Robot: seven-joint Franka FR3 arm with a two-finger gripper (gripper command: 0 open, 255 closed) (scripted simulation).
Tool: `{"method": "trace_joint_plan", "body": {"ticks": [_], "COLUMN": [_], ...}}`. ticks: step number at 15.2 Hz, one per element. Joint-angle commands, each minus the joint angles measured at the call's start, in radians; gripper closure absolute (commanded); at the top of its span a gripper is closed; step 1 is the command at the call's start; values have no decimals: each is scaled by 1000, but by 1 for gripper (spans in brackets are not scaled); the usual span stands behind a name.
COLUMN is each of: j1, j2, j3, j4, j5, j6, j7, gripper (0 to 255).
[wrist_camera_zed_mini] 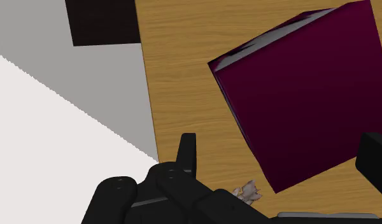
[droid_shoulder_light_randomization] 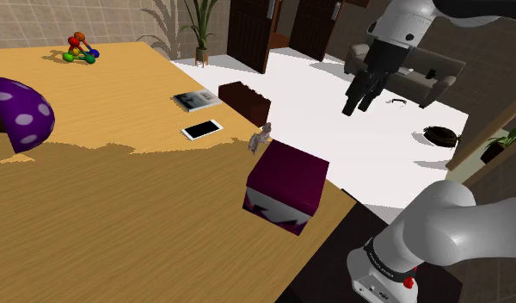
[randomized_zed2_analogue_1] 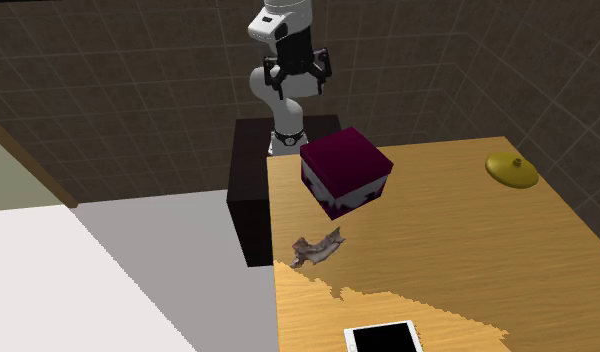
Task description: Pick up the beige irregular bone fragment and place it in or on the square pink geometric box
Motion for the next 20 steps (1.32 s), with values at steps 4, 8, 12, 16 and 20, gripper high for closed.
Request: {"method": "trace_joint_plan", "body": {"ticks": [4, 8, 12, 16, 20], "j1": [-22, -49, -78, -111, -147], "j2": [38, 112, 212, 332, 468], "j3": [48, 110, 168, 222, 268], "j4": [-53, -100, -121, -117, -90], "j5": [32, 67, 89, 94, 74], "j6": [113, 265, 417, 563, 697], "j7": [102, 235, 367, 501, 642], "gripper": [0, 0, 0, 0, 0]}}
